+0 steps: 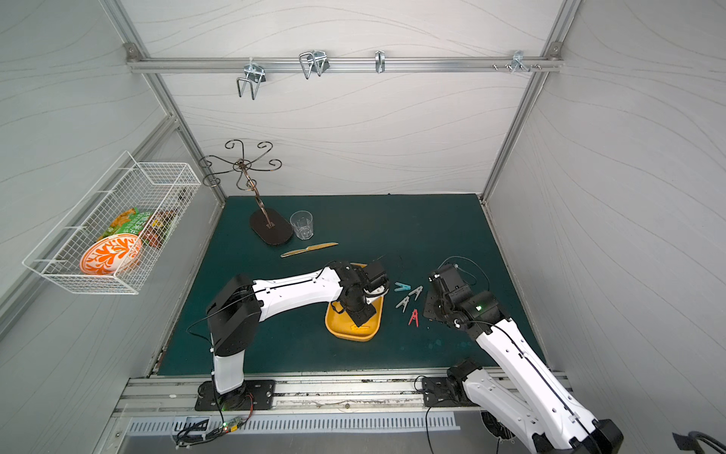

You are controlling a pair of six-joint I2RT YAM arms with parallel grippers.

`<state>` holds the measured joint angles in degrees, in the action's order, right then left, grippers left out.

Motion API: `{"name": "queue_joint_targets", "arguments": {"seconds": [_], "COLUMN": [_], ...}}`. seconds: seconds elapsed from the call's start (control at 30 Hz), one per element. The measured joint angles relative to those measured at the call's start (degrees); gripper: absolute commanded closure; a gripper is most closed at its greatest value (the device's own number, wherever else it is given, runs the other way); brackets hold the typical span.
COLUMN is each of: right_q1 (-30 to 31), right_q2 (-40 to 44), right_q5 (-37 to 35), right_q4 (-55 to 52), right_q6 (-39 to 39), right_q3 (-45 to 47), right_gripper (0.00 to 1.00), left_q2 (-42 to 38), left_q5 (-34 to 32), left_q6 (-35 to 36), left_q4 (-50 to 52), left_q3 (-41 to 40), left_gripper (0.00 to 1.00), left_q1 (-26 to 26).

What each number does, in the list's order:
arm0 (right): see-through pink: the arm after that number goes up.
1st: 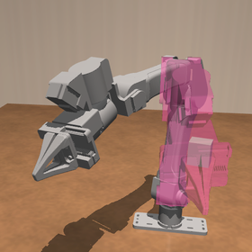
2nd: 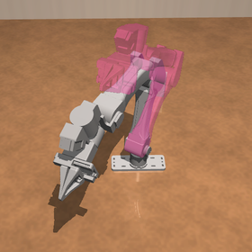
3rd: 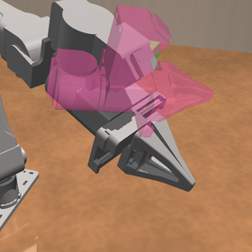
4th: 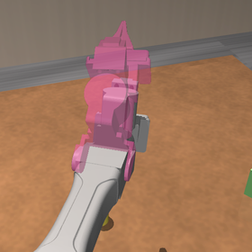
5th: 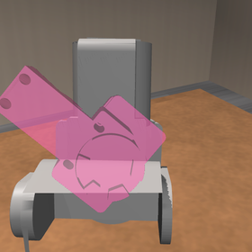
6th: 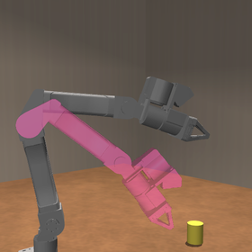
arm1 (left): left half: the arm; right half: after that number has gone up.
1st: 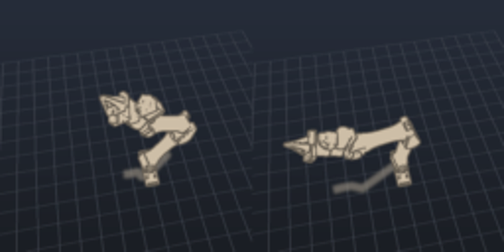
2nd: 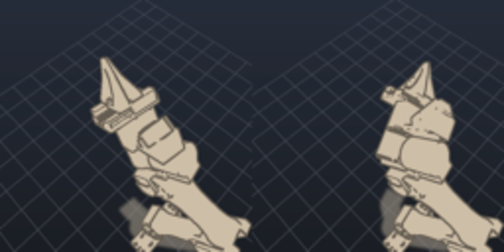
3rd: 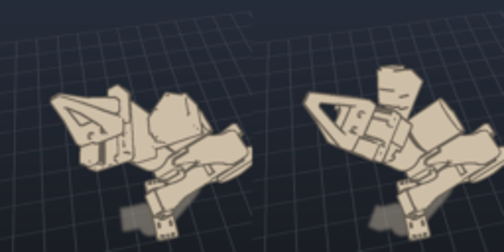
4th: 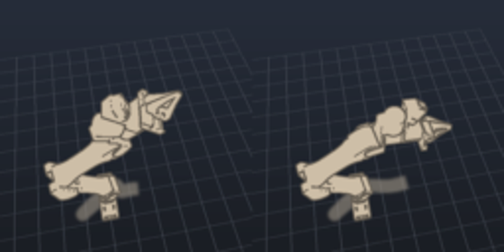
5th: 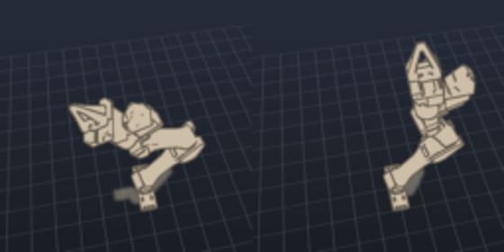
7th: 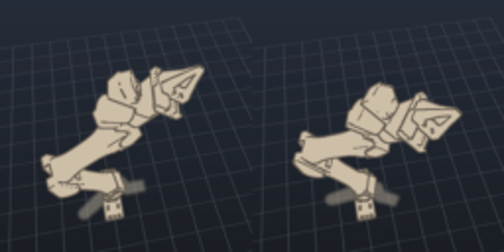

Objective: Take the clothespins out of the storage box
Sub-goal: Pick up the clothespin from the storage box.

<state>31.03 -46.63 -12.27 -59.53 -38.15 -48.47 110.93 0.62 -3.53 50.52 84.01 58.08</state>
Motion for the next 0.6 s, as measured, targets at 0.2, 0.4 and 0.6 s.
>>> {"name": "queue_joint_targets", "arguments": {"seconds": [0.2, 0.4, 0.6], "right_q1": [0.0, -0.04, -0.07], "right_q2": [0.0, -0.02, 0.0], "right_q5": [-0.74, -0.74, -0.72], "right_q4": [-0.13, -0.09, -0.02], "right_q6": [0.02, 0.2, 0.59], "right_q3": [0.0, 0.22, 1.16], "right_gripper": [0.71, 0.71, 0.72], "left_q2": [0.31, 0.94, 2.14], "left_q5": [-0.66, -1.2, -1.77], "left_q6": [0.5, 1.68, 2.47], "left_q4": [-1.18, -1.53, -1.6], "left_q3": [-1.42, -2.54, -2.95], "left_gripper": [0.47, 0.48, 0.54], "left_q1": [0.96, 3.06, 4.68]}}
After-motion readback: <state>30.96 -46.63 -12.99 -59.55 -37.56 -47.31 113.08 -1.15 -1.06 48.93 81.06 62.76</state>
